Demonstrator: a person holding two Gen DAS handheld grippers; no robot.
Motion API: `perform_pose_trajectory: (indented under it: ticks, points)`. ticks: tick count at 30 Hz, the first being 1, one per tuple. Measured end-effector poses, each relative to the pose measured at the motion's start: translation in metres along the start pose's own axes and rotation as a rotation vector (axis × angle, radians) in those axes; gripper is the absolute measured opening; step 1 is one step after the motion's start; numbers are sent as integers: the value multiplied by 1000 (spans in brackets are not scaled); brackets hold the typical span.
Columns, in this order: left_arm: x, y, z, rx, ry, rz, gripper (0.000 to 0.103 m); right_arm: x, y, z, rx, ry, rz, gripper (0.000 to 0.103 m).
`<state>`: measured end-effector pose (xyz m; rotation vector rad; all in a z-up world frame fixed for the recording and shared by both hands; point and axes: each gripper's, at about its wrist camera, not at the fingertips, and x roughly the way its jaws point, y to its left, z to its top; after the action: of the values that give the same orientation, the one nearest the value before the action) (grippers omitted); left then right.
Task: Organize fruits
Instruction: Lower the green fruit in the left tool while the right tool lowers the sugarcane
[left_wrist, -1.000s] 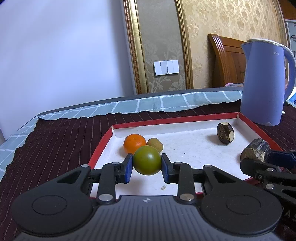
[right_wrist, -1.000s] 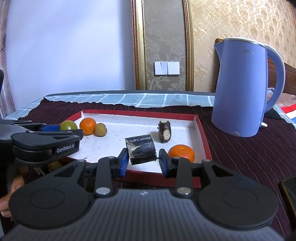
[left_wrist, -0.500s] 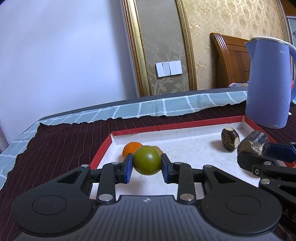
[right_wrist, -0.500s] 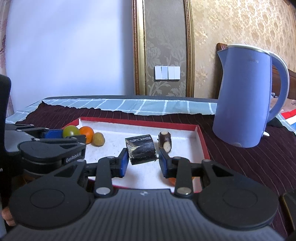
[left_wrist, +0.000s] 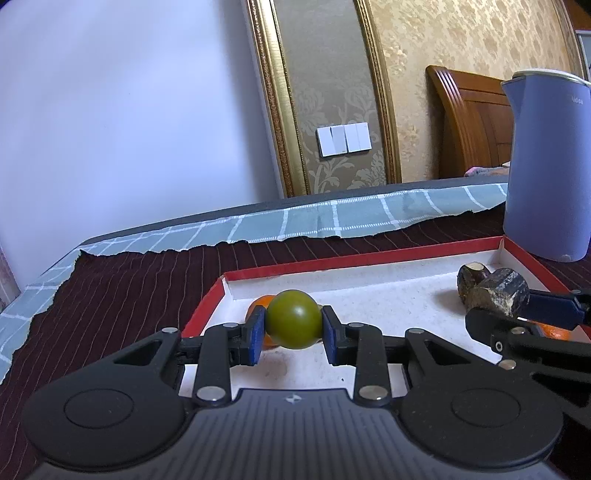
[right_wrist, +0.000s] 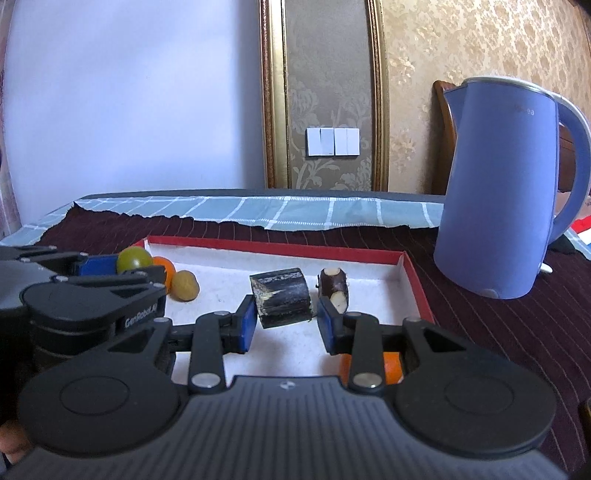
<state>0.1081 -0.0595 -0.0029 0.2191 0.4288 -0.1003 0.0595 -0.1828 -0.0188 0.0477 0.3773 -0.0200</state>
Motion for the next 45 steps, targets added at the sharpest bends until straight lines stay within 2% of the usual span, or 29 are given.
perform_pose_trajectory:
  ticks: [13, 22, 45]
  points:
    - [13, 4, 7, -34, 20, -2, 31, 15, 5, 18, -47, -10, -27, 33]
    - [16, -2, 9, -9, 4, 1, 31, 21, 1, 17, -25, -5, -20, 34]
    - [39, 0, 18, -39, 30, 19, 31, 42, -2, 26, -38, 20, -59, 33]
